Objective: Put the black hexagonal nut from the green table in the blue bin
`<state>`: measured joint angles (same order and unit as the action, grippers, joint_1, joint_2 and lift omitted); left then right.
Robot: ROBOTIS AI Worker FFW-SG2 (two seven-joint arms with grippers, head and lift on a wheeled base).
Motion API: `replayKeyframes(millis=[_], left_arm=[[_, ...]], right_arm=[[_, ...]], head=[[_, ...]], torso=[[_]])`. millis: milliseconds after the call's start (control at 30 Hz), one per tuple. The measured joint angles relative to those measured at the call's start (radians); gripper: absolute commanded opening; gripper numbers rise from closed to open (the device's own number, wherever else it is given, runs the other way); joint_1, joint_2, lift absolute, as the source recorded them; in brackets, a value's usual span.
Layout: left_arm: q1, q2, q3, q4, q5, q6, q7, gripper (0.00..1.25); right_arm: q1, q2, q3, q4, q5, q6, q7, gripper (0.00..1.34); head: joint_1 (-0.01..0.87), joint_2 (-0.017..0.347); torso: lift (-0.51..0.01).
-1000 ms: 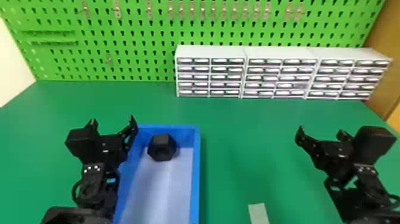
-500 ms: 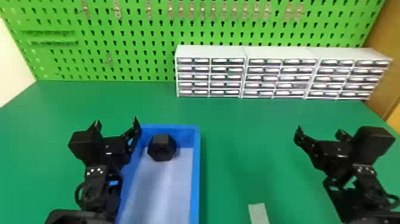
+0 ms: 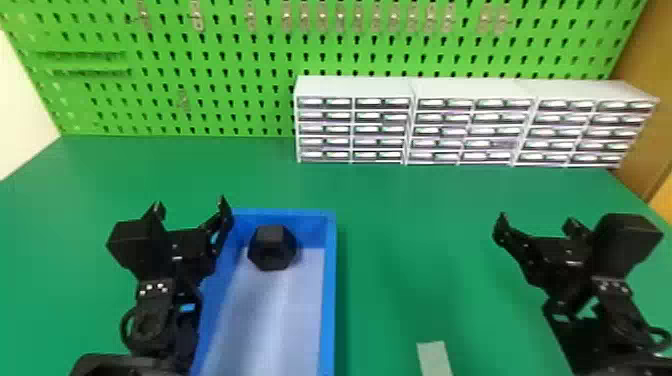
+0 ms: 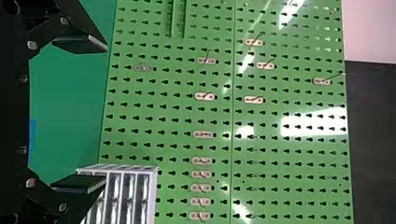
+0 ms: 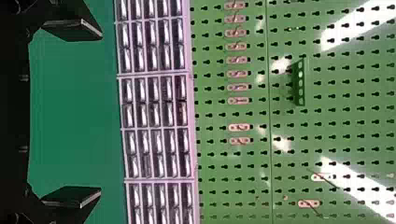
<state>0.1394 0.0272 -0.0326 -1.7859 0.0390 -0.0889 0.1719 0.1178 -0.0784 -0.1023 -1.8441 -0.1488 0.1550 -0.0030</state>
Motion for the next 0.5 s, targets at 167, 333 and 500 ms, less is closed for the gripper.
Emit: replayKeyframes(millis=[167, 333, 500], left_arm=[[0.0, 0.0, 0.002, -0.006, 0.005, 0.005, -0.015, 0.97], [-0.004, 0.0, 0.009, -0.009, 0.011, 0.024, -0.046, 0.97], [-0.007, 0.0, 0.018, -0.01, 0.016, 0.035, -0.066, 0.97]], right_arm=[[0.0, -0.001, 0.0, 0.0, 0.002, 0.0, 0.0, 1.21], [-0.001, -0.002, 0.001, 0.0, 0.003, 0.0, 0.0, 1.21], [-0.002, -0.004, 0.001, 0.0, 0.006, 0.0, 0.0, 1.21]], head=[[0.657, 0.057], [0.657, 0.057], [0.657, 0.057]], torso=[[-0.095], [-0.095], [-0.095]])
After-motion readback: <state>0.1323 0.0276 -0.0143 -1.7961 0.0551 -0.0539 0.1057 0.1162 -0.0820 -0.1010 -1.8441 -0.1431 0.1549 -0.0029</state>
